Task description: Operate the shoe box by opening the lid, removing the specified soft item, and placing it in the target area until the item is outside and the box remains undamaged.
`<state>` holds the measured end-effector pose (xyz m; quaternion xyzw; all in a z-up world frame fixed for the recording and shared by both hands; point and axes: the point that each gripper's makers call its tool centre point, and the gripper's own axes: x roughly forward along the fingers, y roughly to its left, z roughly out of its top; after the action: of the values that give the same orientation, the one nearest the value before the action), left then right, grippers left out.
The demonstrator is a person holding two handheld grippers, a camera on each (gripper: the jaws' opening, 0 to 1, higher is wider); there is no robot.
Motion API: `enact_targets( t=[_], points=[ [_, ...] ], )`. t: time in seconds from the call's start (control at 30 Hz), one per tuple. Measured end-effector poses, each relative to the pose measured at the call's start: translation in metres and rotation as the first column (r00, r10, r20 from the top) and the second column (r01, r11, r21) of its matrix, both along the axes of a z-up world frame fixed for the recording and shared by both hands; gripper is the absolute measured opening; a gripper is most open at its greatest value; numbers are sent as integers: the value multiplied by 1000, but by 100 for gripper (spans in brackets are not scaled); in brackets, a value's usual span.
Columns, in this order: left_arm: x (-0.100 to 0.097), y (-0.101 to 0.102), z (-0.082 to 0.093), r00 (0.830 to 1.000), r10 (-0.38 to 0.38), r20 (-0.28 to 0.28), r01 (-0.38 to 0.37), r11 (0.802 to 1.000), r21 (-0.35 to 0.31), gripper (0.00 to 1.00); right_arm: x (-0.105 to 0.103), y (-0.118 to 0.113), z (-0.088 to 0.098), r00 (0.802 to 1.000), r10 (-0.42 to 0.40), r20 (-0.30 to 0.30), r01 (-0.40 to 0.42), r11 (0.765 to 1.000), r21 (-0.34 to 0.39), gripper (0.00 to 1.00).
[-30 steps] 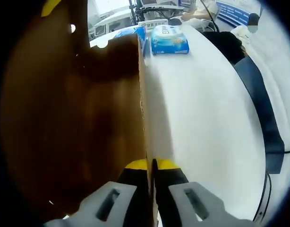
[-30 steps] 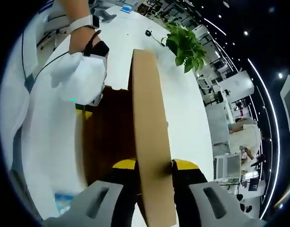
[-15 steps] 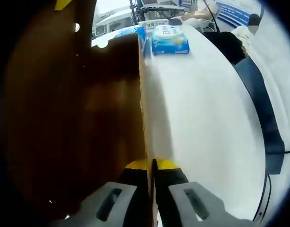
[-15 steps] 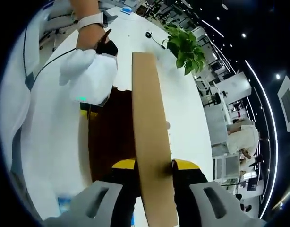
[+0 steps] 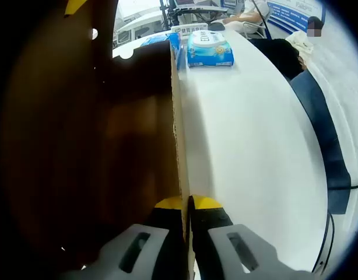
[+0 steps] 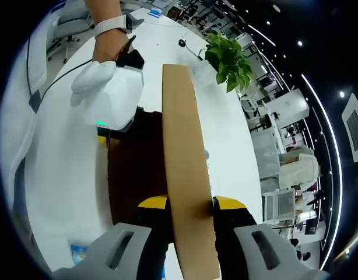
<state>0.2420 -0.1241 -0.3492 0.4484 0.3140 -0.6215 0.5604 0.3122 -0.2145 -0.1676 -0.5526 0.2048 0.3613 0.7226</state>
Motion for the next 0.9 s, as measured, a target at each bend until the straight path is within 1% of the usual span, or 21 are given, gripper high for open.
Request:
enact_targets(
  t=[0.4,0.6,0.9],
  points=[
    [1,-1,1,1000,5,-4,-5,1000,2,1,-10,0,-8,999,-3,32,3,1000,-7,28],
    [2,-1,1,1000,2,-7,-2,1000,3,1,-12,0,-10,1000,-5,28,5,1000,-6,28],
    [3,-2,2,1000,-3,-10,3,1000,1,1,-14,-1,-12,999,-6,37,7,1000,-11,28]
  ],
)
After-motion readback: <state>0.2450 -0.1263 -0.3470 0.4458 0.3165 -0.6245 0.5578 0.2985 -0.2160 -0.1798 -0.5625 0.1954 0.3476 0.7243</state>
